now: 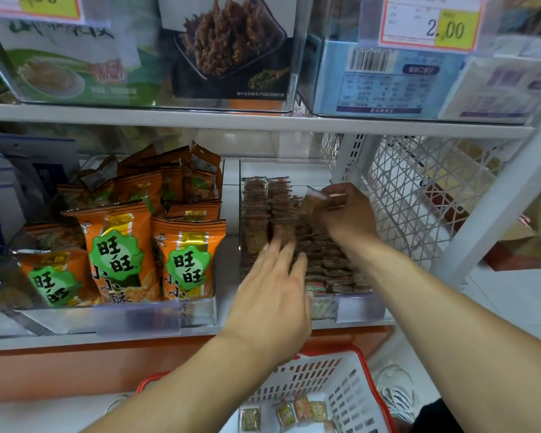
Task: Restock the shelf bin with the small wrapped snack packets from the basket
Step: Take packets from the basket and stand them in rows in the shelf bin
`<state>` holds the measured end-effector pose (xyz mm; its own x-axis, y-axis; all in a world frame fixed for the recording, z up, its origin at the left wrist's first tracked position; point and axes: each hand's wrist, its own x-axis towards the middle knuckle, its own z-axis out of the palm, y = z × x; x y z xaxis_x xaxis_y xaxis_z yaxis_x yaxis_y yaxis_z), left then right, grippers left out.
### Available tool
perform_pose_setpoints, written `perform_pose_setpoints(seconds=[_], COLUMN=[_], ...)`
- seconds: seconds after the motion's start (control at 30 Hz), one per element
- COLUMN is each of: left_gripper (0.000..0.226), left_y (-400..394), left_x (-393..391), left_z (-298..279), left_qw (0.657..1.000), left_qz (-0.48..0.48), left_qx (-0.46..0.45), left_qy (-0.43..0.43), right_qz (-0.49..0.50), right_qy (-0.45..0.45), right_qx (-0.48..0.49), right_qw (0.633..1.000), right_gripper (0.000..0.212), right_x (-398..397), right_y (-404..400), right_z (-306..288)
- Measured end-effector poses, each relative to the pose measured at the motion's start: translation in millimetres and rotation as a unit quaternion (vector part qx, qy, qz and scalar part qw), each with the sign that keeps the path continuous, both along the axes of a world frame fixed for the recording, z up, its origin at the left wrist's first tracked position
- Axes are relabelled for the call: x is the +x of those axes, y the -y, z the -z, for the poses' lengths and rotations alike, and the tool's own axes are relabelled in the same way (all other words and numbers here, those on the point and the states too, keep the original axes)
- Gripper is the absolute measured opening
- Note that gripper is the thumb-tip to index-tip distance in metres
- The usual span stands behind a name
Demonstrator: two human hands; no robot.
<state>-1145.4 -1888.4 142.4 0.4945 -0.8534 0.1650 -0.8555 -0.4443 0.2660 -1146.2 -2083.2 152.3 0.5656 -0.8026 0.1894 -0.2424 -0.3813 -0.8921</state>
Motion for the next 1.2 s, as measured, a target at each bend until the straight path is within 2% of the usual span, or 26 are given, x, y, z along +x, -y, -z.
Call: perform_pose_setpoints(seconds=[0.13, 0.23, 0.37, 0.47, 0.6, 0.73, 0.83, 0.97, 1.03, 1.2], left_gripper=[0.073, 0.081, 0.086, 0.091, 0.09, 0.093, 0.095, 0.097, 0.097, 0.096], left_y=[20.6, 28.8, 31.6, 33.6, 35.3, 38.1, 39.6, 40.9, 41.1, 41.6], left_x=[6.6, 11.8, 13.3, 13.4, 14.4, 18.6, 19.8, 20.1, 19.9, 19.8], left_z=[3.5, 7.8, 14.2, 17.0, 18.5, 18.0, 16.6, 14.7, 14.2, 14.4], left_qw=[0.996, 0.992, 0.988, 0.986, 0.989, 0.985, 0.982, 0.979, 0.978, 0.975], left_qz=[-0.01, -0.036, -0.065, -0.076, -0.064, -0.057, -0.055, -0.053, -0.054, -0.054], left_qx=[0.074, 0.08, 0.098, 0.12, 0.122, 0.15, 0.163, 0.175, 0.18, 0.188], left_qy=[-0.055, -0.093, -0.095, -0.093, -0.053, -0.06, -0.072, -0.086, -0.093, -0.104], right_qz=[0.02, 0.015, 0.006, 0.017, -0.032, -0.072, -0.09, -0.216, -0.211, -0.165], right_qy=[-0.037, -0.06, -0.084, -0.072, -0.077, -0.121, -0.104, -0.163, -0.194, -0.236], right_qx=[0.005, -0.012, -0.002, -0.037, -0.073, -0.063, -0.147, -0.271, -0.281, -0.23], right_qw=[0.999, 0.998, 0.996, 0.997, 0.994, 0.988, 0.979, 0.924, 0.916, 0.929], right_gripper=[0.029, 0.031, 0.035, 0.025, 0.016, 0.038, 0.037, 0.044, 0.042, 0.038], right_x=[25.1, 50.8, 80.9, 90.9, 85.1, 70.9, 59.3, 48.8, 46.1, 42.1], right_y=[21.4, 34.9, 46.5, 44.8, 44.9, 52.5, 46.0, 26.0, 19.6, 13.2], right_z=[12.6, 21.2, 25.2, 29.3, 34.0, 27.2, 20.3, 20.0, 22.6, 20.3])
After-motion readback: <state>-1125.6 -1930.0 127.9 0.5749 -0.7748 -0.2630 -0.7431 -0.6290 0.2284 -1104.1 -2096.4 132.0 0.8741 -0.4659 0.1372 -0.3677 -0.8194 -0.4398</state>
